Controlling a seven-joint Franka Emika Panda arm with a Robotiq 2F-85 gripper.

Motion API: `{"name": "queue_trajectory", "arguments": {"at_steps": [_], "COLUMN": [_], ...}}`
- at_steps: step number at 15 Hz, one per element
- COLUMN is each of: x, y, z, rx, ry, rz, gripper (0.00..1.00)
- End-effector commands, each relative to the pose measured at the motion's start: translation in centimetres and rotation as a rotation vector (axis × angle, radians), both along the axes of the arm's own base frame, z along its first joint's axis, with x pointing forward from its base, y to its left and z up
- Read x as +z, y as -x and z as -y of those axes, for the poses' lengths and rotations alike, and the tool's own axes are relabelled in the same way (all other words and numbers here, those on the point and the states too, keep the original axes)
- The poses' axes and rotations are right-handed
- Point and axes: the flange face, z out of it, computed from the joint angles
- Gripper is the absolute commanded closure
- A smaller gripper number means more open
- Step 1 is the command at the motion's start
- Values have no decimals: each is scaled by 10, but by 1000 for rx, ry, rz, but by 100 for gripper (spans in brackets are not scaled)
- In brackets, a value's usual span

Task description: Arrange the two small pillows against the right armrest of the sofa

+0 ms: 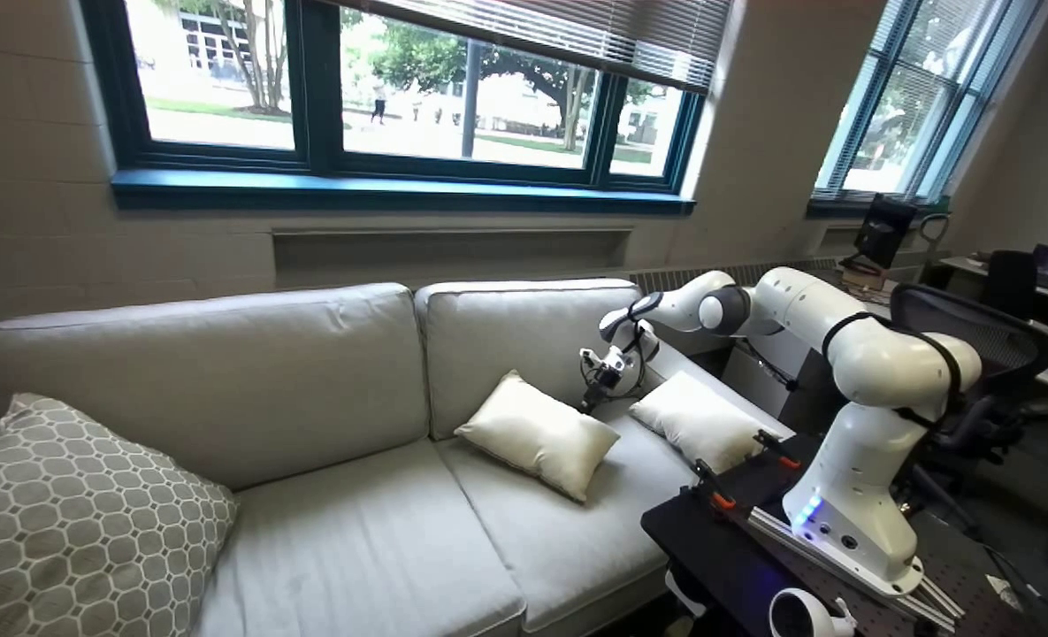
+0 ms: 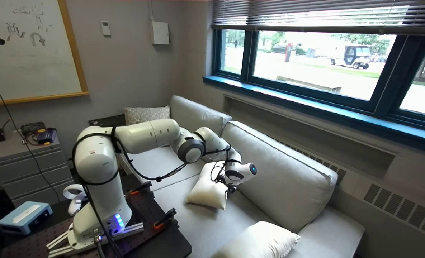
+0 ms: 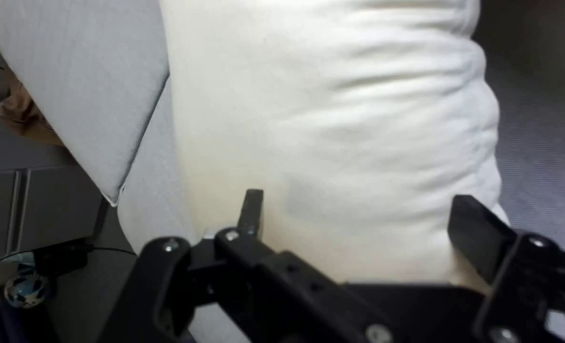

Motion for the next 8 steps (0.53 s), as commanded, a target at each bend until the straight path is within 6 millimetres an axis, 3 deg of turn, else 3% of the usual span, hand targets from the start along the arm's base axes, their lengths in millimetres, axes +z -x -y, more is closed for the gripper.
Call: {"name": "queue_trajectory", "arguments": {"at_steps": [1, 5, 8], "x": [0, -5, -6], "y": [-7, -11, -4], "z": [4, -7, -28], "rx": [-36, -79, -57], "ry": [97, 170, 30], "rz": [27, 88, 25], "gripper": [0, 0, 0]}}
